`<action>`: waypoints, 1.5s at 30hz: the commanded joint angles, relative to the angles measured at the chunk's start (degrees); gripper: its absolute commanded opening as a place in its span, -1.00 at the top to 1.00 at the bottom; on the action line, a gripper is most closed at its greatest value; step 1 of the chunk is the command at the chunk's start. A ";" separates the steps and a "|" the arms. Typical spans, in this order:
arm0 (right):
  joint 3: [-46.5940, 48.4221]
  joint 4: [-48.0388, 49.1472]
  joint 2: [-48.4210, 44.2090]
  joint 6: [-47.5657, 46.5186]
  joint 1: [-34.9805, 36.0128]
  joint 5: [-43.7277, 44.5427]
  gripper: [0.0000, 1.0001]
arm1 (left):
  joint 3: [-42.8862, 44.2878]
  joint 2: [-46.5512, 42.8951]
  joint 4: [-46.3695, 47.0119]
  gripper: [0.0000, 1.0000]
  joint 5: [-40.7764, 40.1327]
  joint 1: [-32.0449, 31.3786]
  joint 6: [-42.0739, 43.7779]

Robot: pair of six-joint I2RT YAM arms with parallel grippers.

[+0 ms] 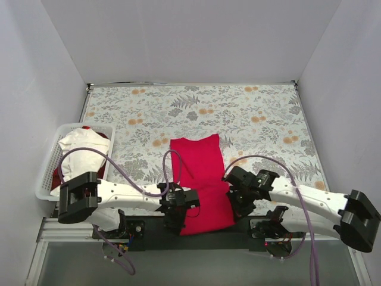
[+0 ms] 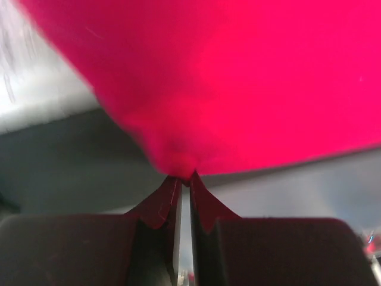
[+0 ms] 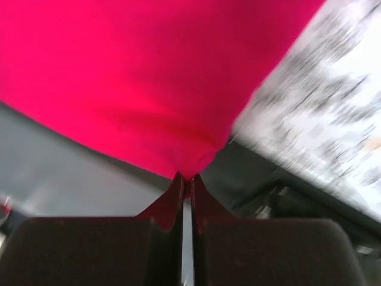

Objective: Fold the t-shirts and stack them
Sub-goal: Fold the tshirt

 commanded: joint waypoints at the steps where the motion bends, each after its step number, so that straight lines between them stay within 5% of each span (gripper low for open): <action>1: 3.88 -14.48 -6.88 1.70 1.54 -8.79 0.97 | 1.14 -7.36 -16.38 1.00 4.63 -2.77 -7.29; 8: 25.14 -21.54 3.37 -5.06 -0.74 7.54 0.97 | 14.23 -9.66 -20.36 1.00 -2.31 12.42 3.06; 20: 50.20 -21.28 16.92 -18.77 -13.92 9.85 0.97 | 23.91 -6.49 -13.77 1.00 -2.67 31.77 17.66; 32: 57.15 -16.71 25.63 -25.54 -20.17 6.51 0.97 | 25.58 -3.51 -6.21 1.00 0.40 43.63 22.50; 45: 59.18 -5.20 35.21 -29.50 -26.05 4.66 0.97 | 23.82 3.69 4.68 1.00 -3.19 49.17 24.17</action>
